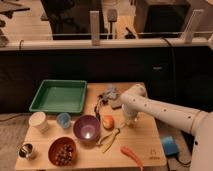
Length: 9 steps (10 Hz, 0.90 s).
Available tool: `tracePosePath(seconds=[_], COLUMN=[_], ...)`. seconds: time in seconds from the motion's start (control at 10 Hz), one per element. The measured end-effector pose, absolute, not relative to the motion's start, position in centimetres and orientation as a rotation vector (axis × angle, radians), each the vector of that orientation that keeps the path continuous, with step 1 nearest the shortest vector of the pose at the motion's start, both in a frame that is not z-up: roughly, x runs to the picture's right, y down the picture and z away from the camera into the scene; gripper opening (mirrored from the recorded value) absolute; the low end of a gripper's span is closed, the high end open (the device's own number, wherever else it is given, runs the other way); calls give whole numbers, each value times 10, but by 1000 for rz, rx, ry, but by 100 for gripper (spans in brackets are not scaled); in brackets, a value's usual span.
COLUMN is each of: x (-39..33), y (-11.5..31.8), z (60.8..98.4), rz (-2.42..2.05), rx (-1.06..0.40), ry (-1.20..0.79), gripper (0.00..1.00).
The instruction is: Place fork in table surface
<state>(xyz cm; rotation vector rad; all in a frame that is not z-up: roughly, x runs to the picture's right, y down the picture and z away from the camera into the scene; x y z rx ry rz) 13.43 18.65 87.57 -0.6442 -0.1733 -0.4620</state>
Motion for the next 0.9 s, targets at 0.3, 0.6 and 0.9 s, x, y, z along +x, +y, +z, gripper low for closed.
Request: tracePosePath(seconds=[0.3, 0.6, 0.9], x=[136, 138, 146], y=[192, 191, 185], z=[879, 877, 866], rz=[-444, -442, -429], rx=[-643, -643, -622], ry=[-185, -183, -180], gripper=[0, 0, 0])
